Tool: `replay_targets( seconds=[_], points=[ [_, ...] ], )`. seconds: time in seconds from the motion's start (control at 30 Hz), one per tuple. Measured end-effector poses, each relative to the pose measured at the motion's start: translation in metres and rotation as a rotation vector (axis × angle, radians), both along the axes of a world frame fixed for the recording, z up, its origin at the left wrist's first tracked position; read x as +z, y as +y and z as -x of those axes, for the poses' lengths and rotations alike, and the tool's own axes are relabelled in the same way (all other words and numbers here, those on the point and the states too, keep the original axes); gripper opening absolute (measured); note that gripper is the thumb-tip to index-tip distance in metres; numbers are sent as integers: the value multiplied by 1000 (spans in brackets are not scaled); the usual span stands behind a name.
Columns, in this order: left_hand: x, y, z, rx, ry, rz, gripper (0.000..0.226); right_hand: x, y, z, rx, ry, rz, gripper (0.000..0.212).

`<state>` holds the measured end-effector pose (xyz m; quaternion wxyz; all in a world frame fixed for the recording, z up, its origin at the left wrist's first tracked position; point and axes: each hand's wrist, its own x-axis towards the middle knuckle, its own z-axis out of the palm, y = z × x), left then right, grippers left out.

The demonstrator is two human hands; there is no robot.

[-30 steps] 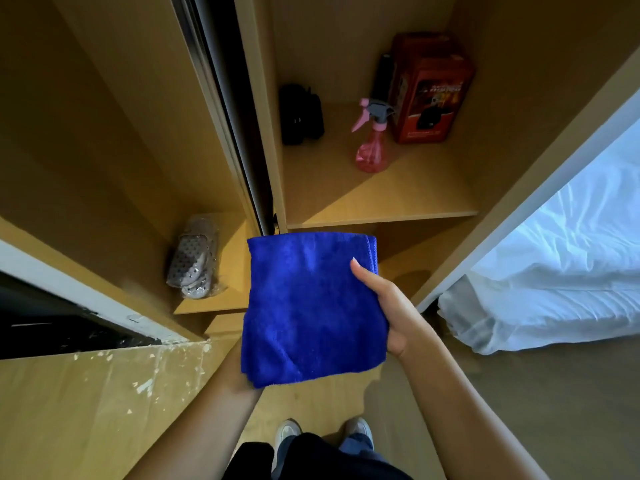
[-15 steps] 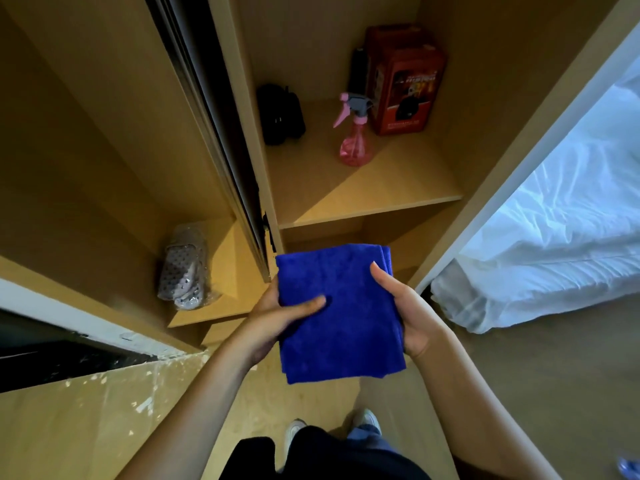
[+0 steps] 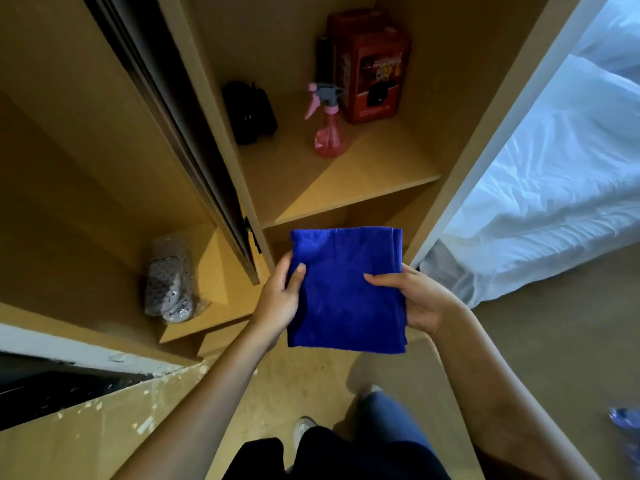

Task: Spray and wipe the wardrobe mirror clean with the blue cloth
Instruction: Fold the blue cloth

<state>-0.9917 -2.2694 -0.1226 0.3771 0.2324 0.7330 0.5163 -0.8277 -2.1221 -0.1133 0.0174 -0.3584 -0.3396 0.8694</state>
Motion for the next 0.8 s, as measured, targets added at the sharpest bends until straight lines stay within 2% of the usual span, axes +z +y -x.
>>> replay_targets(
  seconds=[0.1, 0.3, 0.4, 0.5, 0.67, 0.8],
  points=[
    [-1, 20, -8, -47, 85, 6, 44, -2, 18, -8, -13, -2, -105, 51],
    [-7, 83, -15, 20, 170, 5, 26, -7, 80, -11, -73, 2, -197, 47],
    [-3, 130, -17, 45, 192, 29, 36, -5, 126, -8, -113, -46, -201, 41],
    [2, 177, -17, 79, 170, 37, 44, -1, 174, -3, -126, -26, -254, 45],
    [10, 238, -13, 131, 123, 2, 26, 2, 238, 22, -92, -50, -450, 47],
    [1, 271, 5, 187, 118, 2, 38, 4, 273, 52, -24, -146, -642, 34]
  ],
)
